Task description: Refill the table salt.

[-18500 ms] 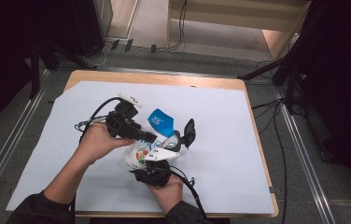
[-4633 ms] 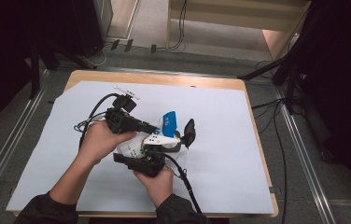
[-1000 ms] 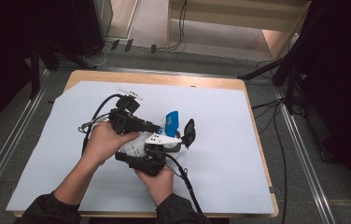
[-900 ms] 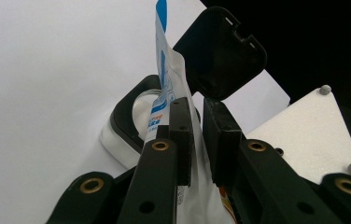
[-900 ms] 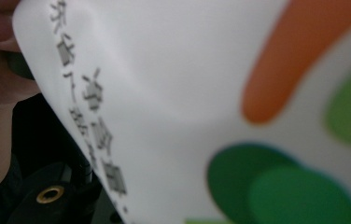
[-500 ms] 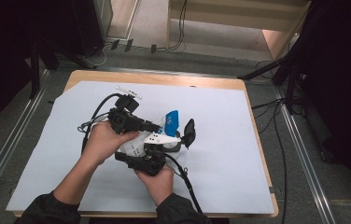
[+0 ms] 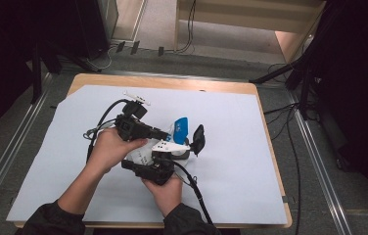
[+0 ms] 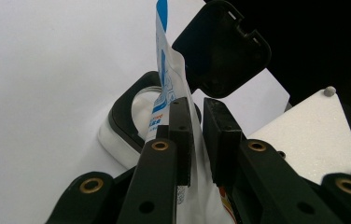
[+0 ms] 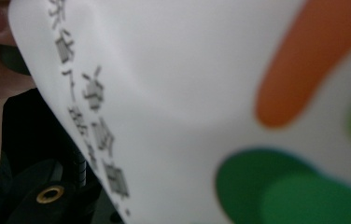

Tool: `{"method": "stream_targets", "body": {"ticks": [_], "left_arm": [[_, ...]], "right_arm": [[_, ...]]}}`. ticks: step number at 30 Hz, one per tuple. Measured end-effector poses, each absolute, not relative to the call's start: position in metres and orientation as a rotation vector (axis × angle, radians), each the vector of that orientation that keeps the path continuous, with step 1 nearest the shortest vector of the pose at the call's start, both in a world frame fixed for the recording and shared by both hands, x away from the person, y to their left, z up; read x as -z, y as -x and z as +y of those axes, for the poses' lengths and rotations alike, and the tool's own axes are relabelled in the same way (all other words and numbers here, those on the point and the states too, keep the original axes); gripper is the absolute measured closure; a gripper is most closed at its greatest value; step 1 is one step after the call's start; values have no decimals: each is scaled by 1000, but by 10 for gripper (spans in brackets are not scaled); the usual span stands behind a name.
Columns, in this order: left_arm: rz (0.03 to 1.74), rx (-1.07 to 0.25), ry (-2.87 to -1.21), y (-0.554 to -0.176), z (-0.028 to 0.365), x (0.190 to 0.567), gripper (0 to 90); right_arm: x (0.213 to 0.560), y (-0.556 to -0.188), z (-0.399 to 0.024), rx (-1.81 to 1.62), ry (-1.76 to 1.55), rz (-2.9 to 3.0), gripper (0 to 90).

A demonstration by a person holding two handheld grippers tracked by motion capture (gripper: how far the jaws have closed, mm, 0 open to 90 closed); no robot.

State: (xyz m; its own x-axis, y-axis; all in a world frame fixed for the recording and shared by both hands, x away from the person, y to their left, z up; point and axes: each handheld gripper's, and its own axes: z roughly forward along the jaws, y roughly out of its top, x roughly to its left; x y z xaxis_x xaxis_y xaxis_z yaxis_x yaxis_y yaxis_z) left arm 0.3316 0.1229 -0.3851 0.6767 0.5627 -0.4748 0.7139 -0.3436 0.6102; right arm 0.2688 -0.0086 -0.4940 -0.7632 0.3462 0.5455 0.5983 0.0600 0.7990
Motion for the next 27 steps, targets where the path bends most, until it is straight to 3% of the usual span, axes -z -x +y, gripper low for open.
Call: {"method": "stream_targets", "body": {"ticks": [27], "left_arm": [[982, 227, -2049, -331, 123, 384, 830]], "right_arm": [[493, -268, -8, 1781, 965, -2119, 674]]}}
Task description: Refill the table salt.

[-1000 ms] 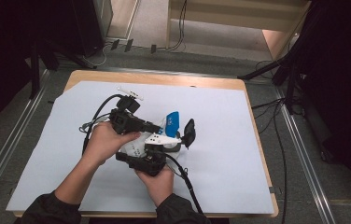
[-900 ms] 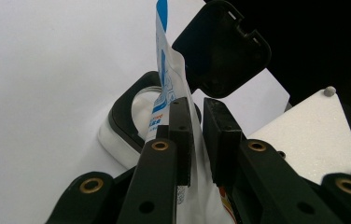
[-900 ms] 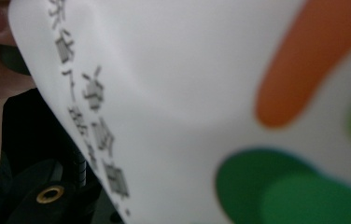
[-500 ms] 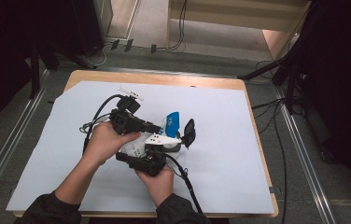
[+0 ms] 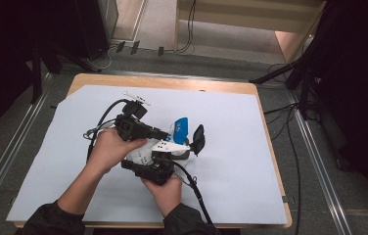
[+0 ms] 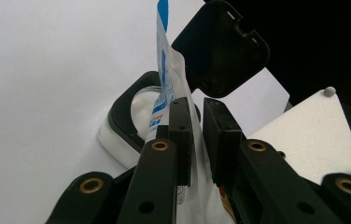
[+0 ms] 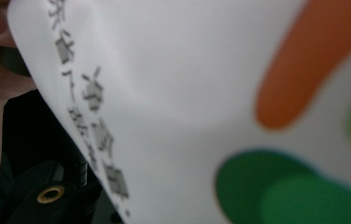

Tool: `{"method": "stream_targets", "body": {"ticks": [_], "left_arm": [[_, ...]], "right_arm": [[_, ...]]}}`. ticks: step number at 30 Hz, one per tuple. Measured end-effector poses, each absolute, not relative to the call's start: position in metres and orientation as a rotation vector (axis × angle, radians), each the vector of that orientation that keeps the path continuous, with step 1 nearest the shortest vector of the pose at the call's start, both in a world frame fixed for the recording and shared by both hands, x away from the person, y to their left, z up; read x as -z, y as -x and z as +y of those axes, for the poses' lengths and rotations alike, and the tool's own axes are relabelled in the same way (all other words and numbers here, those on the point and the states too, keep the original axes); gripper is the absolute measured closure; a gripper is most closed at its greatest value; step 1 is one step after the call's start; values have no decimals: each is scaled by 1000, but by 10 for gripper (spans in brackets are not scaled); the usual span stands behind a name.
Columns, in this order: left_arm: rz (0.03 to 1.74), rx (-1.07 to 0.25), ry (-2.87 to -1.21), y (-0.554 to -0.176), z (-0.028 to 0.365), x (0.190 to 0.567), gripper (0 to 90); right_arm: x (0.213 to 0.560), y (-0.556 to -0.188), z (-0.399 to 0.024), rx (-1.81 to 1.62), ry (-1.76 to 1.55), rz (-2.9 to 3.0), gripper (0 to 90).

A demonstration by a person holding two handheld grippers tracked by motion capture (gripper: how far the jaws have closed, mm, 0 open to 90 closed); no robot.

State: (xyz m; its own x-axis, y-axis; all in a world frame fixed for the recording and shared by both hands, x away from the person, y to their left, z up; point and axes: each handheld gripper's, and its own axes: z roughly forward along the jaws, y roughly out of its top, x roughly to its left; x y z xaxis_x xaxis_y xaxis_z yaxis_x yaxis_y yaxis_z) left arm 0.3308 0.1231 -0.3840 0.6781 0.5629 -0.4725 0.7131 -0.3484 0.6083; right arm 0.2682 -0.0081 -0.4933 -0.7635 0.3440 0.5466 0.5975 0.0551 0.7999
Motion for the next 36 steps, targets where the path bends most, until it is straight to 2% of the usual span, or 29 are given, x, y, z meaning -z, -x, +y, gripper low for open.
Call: {"method": "stream_targets", "body": {"ticks": [11, 21, 28, 36], "left_arm": [[985, 226, -2046, -330, 123, 383, 830], [992, 226, -2041, -330, 124, 382, 829], [989, 229, -2035, -330, 124, 382, 827], [986, 221, -2040, -330, 123, 381, 826]], "right_arm": [[493, -268, -8, 1784, 964, -2117, 669], [491, -266, -6, 1791, 965, -2150, 609], [491, -266, -7, 1788, 961, -2145, 652], [490, -266, -7, 1792, 957, -2126, 660]]}}
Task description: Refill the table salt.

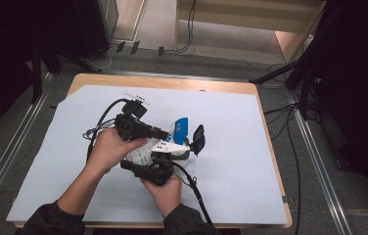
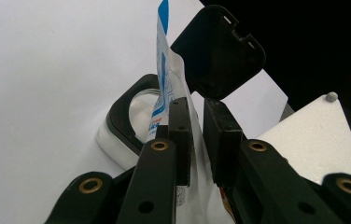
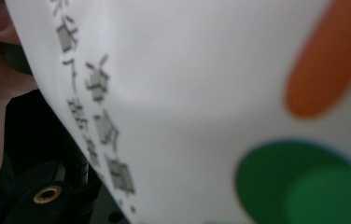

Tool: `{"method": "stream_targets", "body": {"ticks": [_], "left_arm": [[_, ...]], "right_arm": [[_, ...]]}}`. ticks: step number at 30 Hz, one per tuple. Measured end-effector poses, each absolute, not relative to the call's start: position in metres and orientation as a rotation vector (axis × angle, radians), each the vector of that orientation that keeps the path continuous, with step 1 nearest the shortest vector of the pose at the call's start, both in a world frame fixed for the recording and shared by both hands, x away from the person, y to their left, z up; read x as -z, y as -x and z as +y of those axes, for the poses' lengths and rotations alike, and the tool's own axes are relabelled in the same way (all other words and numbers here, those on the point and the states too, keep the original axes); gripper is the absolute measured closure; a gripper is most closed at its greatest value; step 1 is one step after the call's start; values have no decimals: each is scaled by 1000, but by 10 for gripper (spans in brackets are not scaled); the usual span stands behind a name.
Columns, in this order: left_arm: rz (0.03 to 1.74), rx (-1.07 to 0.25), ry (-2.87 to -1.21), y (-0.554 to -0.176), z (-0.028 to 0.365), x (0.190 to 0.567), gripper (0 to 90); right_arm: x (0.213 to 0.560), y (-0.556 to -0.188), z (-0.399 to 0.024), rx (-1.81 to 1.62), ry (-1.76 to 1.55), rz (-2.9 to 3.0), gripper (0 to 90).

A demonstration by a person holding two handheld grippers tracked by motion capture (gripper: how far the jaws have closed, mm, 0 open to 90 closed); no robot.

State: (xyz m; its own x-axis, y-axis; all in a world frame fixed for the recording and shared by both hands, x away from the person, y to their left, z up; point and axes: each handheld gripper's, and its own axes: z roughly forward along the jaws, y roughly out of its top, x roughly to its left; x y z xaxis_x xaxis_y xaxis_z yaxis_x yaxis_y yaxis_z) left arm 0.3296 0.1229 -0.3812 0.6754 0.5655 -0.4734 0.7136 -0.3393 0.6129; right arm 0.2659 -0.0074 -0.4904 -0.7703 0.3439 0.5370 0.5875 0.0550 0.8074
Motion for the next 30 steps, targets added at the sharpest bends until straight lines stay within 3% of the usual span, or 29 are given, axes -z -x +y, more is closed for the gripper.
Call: {"method": "stream_targets", "body": {"ticks": [30], "left_arm": [[989, 214, -2037, -330, 122, 380, 827]], "right_arm": [[490, -268, -7, 1796, 962, -2113, 654]]}}
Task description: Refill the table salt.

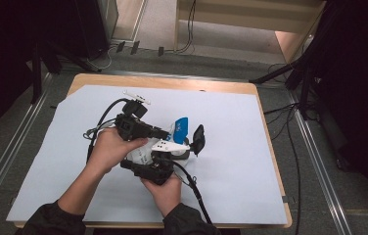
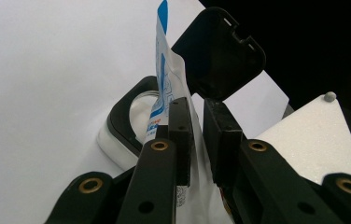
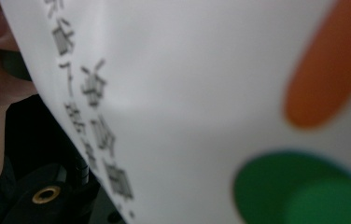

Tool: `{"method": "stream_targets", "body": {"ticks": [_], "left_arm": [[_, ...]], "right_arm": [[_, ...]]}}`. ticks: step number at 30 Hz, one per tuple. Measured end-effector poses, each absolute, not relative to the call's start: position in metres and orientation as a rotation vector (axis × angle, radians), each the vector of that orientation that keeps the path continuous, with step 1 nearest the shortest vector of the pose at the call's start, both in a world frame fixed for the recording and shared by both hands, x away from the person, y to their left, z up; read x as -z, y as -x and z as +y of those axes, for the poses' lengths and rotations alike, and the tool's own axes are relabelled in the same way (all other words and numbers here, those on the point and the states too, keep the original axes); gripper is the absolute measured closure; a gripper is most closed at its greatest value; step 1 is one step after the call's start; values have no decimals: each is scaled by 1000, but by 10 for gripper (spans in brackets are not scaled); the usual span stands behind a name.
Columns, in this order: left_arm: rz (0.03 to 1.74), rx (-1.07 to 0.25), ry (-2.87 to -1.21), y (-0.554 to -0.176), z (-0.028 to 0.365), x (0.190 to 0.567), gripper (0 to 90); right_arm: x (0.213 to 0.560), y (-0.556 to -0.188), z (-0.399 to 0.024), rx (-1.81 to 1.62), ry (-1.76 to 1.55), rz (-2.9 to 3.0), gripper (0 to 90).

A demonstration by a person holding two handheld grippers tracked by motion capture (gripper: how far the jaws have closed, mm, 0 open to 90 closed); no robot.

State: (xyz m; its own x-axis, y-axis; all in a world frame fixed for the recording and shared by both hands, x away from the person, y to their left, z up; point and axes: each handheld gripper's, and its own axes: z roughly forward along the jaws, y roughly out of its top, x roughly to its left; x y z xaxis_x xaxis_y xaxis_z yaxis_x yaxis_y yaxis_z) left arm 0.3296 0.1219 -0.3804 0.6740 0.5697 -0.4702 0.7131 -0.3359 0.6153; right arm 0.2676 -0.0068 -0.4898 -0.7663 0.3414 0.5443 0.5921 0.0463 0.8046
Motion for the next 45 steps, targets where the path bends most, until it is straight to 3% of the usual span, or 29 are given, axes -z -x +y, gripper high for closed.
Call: {"method": "stream_targets", "body": {"ticks": [9, 15, 30, 45], "left_arm": [[988, 210, -2034, -329, 122, 380, 826], [991, 205, -2040, -329, 122, 379, 826], [995, 221, -2033, -331, 123, 378, 828], [990, 220, -2034, -331, 121, 379, 826]], "right_arm": [[490, -268, -6, 1796, 969, -2107, 635], [491, -268, -4, 1797, 976, -2123, 577], [487, -265, -3, 1800, 990, -2092, 652], [489, -267, -3, 1791, 998, -2098, 563]]}}
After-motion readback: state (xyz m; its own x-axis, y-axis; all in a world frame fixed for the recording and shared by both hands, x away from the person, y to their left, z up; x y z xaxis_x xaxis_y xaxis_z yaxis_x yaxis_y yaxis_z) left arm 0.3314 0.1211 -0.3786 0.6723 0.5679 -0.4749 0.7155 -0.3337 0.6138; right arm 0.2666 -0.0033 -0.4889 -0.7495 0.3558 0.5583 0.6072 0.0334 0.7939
